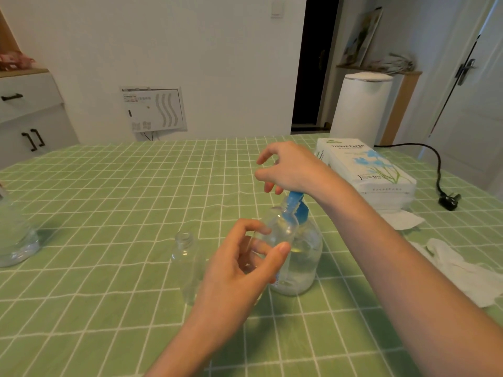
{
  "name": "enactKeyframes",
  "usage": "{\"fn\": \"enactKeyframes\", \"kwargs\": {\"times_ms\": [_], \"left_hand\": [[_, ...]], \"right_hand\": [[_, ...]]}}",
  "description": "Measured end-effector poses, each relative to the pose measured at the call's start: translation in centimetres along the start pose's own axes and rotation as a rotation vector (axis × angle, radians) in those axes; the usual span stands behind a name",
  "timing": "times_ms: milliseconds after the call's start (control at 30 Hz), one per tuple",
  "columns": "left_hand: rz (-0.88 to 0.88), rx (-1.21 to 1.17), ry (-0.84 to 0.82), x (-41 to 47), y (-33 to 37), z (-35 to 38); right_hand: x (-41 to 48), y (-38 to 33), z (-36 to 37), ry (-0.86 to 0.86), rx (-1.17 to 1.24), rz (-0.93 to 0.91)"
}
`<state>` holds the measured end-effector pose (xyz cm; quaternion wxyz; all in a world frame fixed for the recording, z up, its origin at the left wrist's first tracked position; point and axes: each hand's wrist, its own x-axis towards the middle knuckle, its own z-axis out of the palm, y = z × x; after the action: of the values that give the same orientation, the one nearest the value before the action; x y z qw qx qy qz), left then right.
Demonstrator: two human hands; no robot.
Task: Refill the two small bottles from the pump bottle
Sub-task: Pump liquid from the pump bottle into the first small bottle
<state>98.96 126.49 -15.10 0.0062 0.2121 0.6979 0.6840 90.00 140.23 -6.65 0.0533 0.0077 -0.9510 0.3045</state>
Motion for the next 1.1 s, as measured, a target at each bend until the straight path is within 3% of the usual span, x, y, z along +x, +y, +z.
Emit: {"fn": "enactKeyframes", "kwargs": {"times_ms": [300,600,1100], "left_hand": [[-0.009,0.033,0.026,-0.3,-0.4,0.1],[0.012,0.031,0.01,-0.1,0.5,0.0],[-0.023,0.01,0.019,-0.3,-0.1,-0.2]], "right_hand": [[-0.2,0.4,0.8,-0.033,0.019,0.019],[0.1,-0.2,-0.3,0.064,-0.081,-0.064],[-0.2,0.5,1.0,-0.012,-0.029,-0.01]]}}
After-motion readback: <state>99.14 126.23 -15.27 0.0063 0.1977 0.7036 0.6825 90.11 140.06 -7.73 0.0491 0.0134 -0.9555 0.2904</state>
